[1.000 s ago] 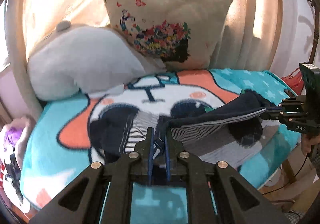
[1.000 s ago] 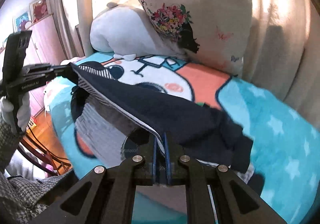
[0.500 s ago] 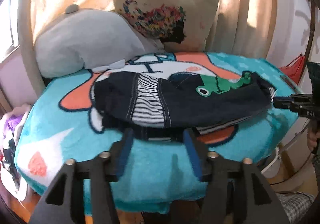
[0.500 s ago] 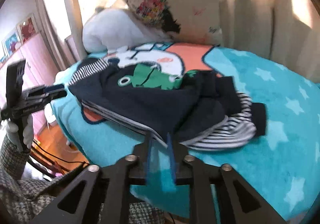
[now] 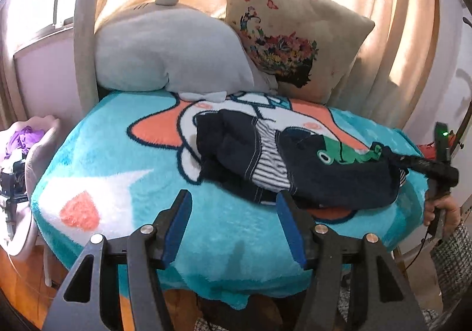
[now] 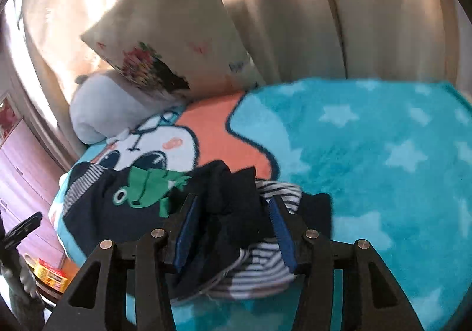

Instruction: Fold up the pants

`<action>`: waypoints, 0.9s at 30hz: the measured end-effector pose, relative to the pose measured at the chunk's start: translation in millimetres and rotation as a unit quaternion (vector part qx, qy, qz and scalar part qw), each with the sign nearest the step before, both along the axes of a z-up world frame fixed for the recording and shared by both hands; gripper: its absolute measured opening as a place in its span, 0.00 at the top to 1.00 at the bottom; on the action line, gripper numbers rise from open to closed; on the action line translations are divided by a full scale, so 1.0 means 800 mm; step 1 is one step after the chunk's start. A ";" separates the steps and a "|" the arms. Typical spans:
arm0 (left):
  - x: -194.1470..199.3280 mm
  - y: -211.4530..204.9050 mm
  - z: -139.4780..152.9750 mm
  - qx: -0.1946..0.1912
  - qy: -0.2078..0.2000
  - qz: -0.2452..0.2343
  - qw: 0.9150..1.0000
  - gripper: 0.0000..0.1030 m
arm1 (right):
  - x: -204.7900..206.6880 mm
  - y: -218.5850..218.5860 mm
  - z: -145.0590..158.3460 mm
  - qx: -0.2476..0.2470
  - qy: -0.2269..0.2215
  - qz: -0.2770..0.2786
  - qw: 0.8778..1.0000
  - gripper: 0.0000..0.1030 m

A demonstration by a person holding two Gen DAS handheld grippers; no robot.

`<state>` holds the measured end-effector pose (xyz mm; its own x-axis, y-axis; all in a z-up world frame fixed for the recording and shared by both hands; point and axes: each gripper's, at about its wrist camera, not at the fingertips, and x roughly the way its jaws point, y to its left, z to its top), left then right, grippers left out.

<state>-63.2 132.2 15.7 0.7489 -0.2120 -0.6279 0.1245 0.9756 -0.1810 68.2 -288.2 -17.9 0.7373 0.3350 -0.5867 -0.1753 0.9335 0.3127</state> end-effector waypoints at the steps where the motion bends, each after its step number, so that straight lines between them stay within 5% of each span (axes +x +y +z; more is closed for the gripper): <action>1: 0.002 0.000 0.001 -0.001 -0.001 0.001 1.000 0.42 | 0.006 -0.002 -0.006 0.008 0.013 0.004 1.000 0.88; 8: 0.013 0.009 -0.002 -0.026 0.002 0.015 1.000 0.42 | -0.033 -0.040 0.008 0.028 -0.020 -0.056 0.998 0.94; 13: 0.018 0.014 -0.007 -0.034 0.009 0.027 0.999 0.42 | -0.036 -0.086 -0.010 0.029 0.009 -0.128 0.991 0.92; 14: 0.018 0.014 -0.007 -0.034 0.010 0.028 0.999 0.42 | -0.040 -0.096 -0.012 0.055 0.006 -0.129 0.990 0.86; 17: 0.018 0.019 -0.006 -0.038 0.011 0.032 0.999 0.42 | -0.055 -0.119 -0.011 0.144 -0.021 -0.129 0.981 0.21; 20: 0.018 0.022 -0.005 -0.047 0.012 0.034 0.998 0.42 | -0.048 -0.118 -0.015 0.188 -0.016 -0.101 0.977 0.21; 25: 0.015 0.017 -0.001 -0.046 0.008 0.033 0.998 0.42 | -0.016 -0.079 -0.025 0.152 0.009 -0.078 0.985 0.23; 26: 0.015 0.016 0.000 -0.045 0.008 0.035 0.998 0.42 | -0.011 -0.070 -0.022 0.143 0.009 -0.071 0.987 0.38; 27: 0.016 0.017 0.000 -0.046 0.009 0.038 0.998 0.42 | -0.004 -0.063 -0.022 0.142 0.018 -0.062 0.988 0.65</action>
<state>-50.8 145.6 15.9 0.7532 -0.2129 -0.6224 0.0474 0.9613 -0.2715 64.7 -339.0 -35.9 0.7634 0.3986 -0.5083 -0.0502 0.8211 0.5685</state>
